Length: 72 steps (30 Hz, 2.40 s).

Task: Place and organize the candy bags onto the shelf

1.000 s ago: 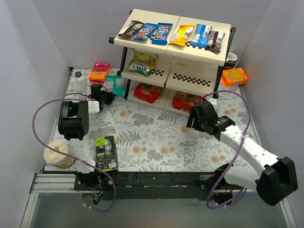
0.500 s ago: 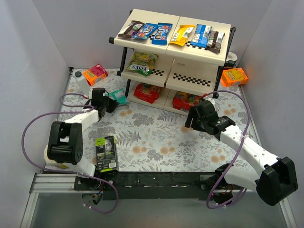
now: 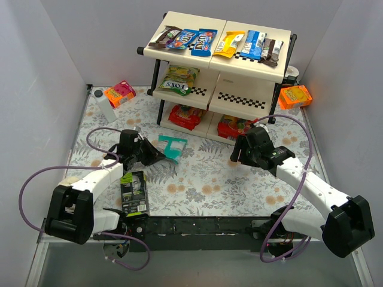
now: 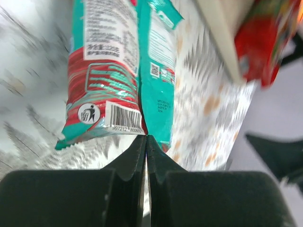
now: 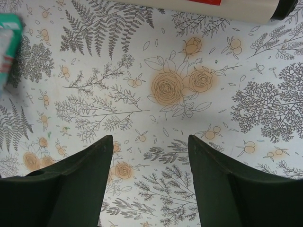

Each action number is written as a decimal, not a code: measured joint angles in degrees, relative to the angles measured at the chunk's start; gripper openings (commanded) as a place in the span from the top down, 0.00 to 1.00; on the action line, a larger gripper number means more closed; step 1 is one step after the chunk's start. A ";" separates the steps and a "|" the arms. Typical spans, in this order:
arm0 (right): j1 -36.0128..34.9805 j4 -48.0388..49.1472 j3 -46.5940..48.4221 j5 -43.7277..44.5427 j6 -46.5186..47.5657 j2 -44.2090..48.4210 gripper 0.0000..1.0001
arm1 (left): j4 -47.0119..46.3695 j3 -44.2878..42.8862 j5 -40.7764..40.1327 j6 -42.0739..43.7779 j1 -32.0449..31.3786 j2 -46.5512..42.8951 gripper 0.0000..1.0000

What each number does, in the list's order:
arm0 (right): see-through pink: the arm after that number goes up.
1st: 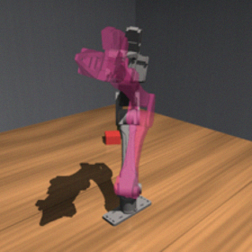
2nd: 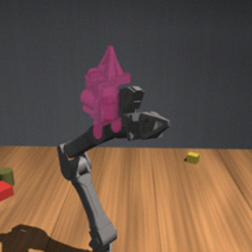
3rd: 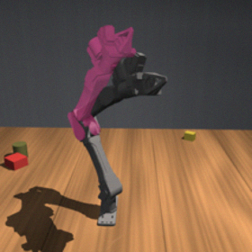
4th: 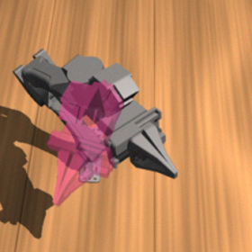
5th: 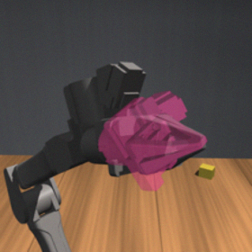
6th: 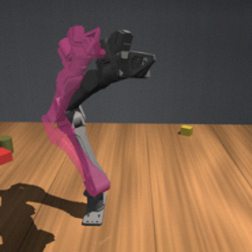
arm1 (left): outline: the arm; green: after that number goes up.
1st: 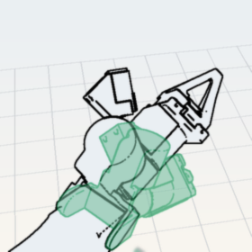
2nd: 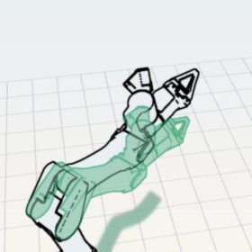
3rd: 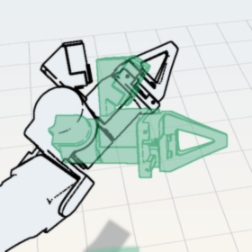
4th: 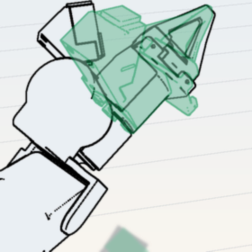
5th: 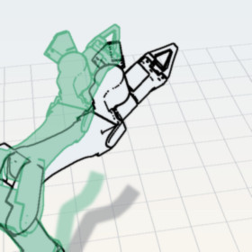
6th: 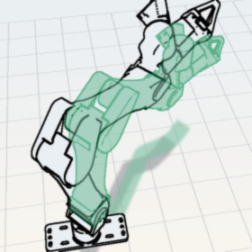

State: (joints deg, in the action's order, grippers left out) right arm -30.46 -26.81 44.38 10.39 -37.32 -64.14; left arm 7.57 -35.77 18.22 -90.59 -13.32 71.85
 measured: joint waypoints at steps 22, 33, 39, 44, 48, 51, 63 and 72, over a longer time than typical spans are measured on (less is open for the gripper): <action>-7.30 7.23 3.08 -12.90 12.74 -15.47 0.29 | 2.49 5.35 15.69 13.18 -5.29 3.91 0.27; -16.50 17.75 14.27 -7.72 18.27 -28.30 0.41 | -4.17 12.24 9.25 0.46 -5.33 -3.30 0.34; -16.44 19.30 20.28 -6.16 19.06 -38.47 0.49 | -9.40 16.11 5.77 -10.19 -7.19 -6.60 0.42; -16.44 17.70 23.82 -4.90 16.31 -42.58 0.50 | -9.79 16.59 2.10 -16.92 -9.55 -7.06 0.50; -16.26 14.49 25.29 -4.57 11.67 -43.25 0.51 | -9.62 16.59 -1.40 -20.02 -10.91 -6.69 0.50; -16.02 12.70 25.31 -4.96 8.35 -43.23 0.50 | -10.58 16.61 -3.13 -21.38 -11.26 -6.08 0.50; -15.78 10.08 25.24 -6.29 2.91 -43.10 0.53 | -15.23 13.84 -5.51 -22.05 -12.66 4.07 0.52; -15.52 8.76 25.16 -6.05 2.38 -42.62 0.53 | -10.88 9.97 -7.52 -19.89 -14.78 4.83 0.30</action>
State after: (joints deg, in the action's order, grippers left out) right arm -45.98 -18.04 69.54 4.34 -34.94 -106.76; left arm -3.31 -25.80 10.70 -110.48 -28.10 76.69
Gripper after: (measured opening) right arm 0.468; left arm 0.631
